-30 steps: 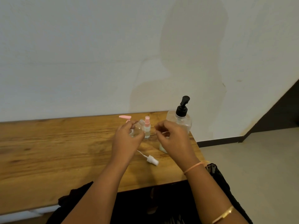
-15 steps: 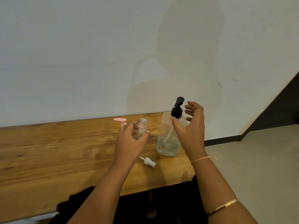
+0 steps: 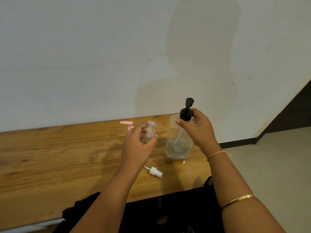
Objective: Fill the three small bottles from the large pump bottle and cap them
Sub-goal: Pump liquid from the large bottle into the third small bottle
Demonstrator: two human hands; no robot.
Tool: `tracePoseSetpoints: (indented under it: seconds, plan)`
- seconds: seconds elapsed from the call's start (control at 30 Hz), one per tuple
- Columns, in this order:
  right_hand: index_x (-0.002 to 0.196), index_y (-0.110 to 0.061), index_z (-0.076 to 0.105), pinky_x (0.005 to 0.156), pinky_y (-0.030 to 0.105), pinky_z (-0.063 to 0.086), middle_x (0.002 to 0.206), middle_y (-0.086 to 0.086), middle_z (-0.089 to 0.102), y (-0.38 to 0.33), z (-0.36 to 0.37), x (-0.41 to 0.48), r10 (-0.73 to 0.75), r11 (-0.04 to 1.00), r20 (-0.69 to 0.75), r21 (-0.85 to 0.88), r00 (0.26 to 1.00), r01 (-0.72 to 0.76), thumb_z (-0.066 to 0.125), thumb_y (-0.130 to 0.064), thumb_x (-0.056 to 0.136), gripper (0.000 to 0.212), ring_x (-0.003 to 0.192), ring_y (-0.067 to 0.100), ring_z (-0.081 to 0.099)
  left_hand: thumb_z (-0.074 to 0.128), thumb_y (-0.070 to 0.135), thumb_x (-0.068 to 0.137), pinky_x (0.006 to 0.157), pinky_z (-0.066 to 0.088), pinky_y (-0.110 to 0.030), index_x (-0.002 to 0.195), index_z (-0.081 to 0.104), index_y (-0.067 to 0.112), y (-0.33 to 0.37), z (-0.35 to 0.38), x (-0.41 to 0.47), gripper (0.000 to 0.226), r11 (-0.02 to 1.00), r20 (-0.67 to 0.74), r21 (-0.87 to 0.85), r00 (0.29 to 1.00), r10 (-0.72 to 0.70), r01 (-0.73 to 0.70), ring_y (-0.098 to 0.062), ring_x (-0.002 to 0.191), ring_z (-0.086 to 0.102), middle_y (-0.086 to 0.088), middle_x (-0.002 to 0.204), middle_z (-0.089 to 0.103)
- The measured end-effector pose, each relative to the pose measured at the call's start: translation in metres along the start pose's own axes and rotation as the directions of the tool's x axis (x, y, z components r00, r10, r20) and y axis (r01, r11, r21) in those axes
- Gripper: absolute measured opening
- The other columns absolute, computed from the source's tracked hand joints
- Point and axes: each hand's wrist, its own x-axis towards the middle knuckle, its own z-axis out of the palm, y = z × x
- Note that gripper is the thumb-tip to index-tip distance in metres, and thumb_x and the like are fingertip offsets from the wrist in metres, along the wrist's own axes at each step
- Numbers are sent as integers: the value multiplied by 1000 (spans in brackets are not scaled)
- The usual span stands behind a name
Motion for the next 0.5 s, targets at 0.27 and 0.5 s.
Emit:
tracePoseSetpoints:
  seconds: [0.27,0.5]
  plan:
    - [116,-21,56,82,2,36,113,-6,63,0,1,0,-22,997,119,75,993,13,73,-14,80,41,105,-5,53,73,29,79,78,51,-23,128,50,33,4,7,-2,54,1000,54,-28,998,14,-12,-1,96,55,12,108,56]
    - [134,-27,41,89,7,38,134,-3,49,-15,-5,-7,-160,958,44,246,986,144,49,2,87,55,126,0,42,66,20,80,59,37,-6,99,56,24,12,20,-2,22,998,26,-12,998,60,-60,-3,76,47,10,92,48]
